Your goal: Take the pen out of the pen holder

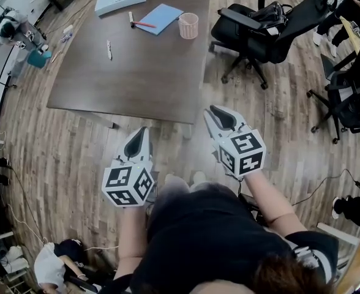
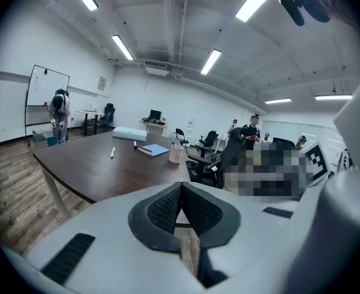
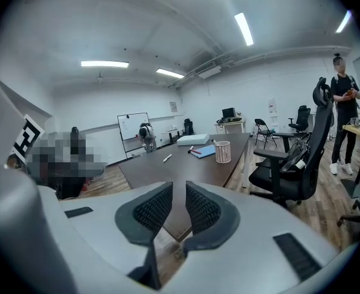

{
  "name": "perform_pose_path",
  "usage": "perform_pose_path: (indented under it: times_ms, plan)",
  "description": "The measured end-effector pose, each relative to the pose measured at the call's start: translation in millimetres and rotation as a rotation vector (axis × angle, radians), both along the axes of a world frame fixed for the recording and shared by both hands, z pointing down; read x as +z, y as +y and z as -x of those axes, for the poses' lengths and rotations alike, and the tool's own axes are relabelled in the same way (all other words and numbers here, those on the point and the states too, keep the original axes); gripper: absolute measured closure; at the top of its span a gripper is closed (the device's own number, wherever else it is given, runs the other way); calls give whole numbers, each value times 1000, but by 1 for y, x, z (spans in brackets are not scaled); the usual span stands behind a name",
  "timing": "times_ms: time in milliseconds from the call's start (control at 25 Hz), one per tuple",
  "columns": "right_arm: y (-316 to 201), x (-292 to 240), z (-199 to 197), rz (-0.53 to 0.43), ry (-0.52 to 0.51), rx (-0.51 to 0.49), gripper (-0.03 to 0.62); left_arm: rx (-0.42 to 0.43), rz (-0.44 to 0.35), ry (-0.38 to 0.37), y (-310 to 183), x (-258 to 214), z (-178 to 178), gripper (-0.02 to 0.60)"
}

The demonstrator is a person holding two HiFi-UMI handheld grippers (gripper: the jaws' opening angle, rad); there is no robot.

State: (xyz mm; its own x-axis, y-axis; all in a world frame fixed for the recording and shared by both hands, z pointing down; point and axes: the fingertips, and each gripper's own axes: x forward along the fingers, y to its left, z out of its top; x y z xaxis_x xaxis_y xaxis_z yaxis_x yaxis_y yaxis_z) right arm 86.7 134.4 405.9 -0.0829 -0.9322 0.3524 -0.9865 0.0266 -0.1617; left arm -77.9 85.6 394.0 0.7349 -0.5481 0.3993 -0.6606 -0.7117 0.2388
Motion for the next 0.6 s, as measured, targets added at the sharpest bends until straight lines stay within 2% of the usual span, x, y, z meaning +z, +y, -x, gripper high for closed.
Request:
perform_pose_path:
  times_ms: [320,600]
  plan:
    - [-30,-1,5,1,22,-17,483,4,-2,6,-30,1,0,554]
    - [-75,1,2,25,54,22,477,62,13,24,-84,5,-10,554]
